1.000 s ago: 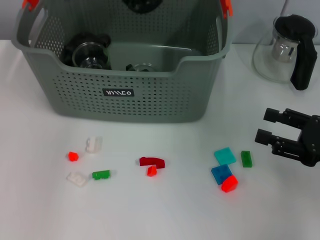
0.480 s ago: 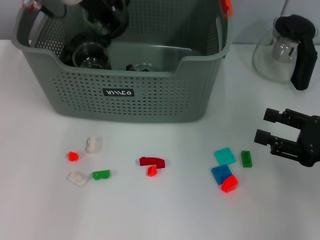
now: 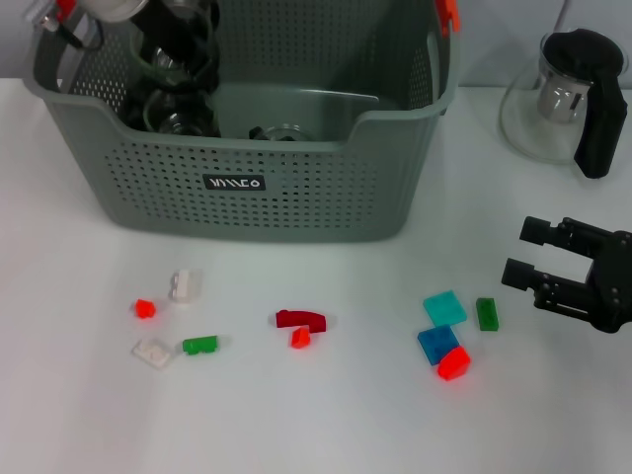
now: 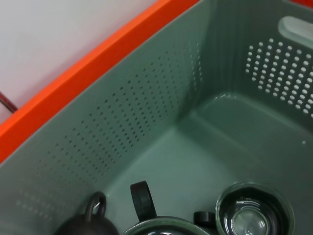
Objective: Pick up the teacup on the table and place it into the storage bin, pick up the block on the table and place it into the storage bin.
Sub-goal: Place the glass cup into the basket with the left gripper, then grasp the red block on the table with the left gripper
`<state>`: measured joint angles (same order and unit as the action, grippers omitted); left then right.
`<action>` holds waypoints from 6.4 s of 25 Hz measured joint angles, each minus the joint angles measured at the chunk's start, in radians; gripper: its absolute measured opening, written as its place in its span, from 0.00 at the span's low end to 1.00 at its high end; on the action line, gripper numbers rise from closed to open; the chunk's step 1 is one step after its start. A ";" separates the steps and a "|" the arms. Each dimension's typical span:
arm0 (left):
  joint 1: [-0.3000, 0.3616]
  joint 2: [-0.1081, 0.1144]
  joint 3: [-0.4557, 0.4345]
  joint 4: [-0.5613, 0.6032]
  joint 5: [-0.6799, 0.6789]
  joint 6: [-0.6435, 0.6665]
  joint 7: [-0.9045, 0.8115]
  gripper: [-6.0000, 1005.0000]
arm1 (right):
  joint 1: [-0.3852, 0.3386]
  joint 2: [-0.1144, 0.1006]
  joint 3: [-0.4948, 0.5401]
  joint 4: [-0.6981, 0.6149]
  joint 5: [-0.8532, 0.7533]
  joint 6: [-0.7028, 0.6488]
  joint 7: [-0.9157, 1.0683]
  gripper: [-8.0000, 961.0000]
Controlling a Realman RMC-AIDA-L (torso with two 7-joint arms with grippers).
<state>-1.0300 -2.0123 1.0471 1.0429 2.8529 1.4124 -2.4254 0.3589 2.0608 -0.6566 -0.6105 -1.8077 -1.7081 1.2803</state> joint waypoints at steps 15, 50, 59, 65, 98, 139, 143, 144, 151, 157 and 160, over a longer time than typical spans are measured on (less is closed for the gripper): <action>-0.010 0.005 0.040 -0.125 0.003 -0.103 -0.022 0.05 | 0.004 0.001 0.000 0.000 -0.010 -0.001 0.006 0.79; -0.015 0.016 0.096 -0.185 0.003 -0.141 -0.061 0.29 | -0.002 -0.001 0.001 0.000 -0.010 -0.001 0.010 0.79; 0.025 -0.003 0.092 -0.044 0.003 -0.073 -0.059 0.55 | 0.000 -0.001 0.004 0.000 -0.010 -0.001 0.010 0.79; 0.069 -0.021 0.083 0.135 0.003 0.025 -0.063 0.65 | 0.003 -0.001 0.008 0.000 -0.010 -0.002 0.010 0.79; 0.682 -0.139 -0.364 0.105 -0.882 0.439 0.837 0.62 | -0.009 0.010 0.011 0.001 -0.010 -0.006 0.008 0.79; 0.697 -0.151 -0.456 -0.113 -0.562 -0.024 1.097 0.52 | 0.001 0.024 0.011 0.003 -0.009 0.023 0.040 0.79; 0.696 -0.153 -0.455 -0.125 -0.562 -0.052 1.105 0.52 | 0.001 0.024 0.011 0.003 -0.007 0.024 0.040 0.79; 0.696 -0.154 -0.453 -0.126 -0.562 -0.059 1.105 0.52 | 0.002 0.024 0.011 0.003 -0.008 0.024 0.040 0.79; 0.688 -0.151 -0.447 -0.146 -0.554 -0.068 1.105 0.52 | 0.003 0.024 0.011 0.003 -0.010 0.025 0.040 0.79; 0.693 -0.152 -0.446 -0.139 -0.550 -0.034 1.097 0.52 | 0.000 0.024 0.012 0.003 -0.008 0.025 0.040 0.79; 0.697 -0.152 -0.447 -0.131 -0.549 -0.010 1.091 0.52 | 0.000 0.024 0.012 0.003 -0.008 0.025 0.040 0.79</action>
<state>-0.3335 -2.1644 0.6004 0.9118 2.3038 1.4027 -1.3344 0.3589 2.0847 -0.6442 -0.6074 -1.8154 -1.6827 1.3208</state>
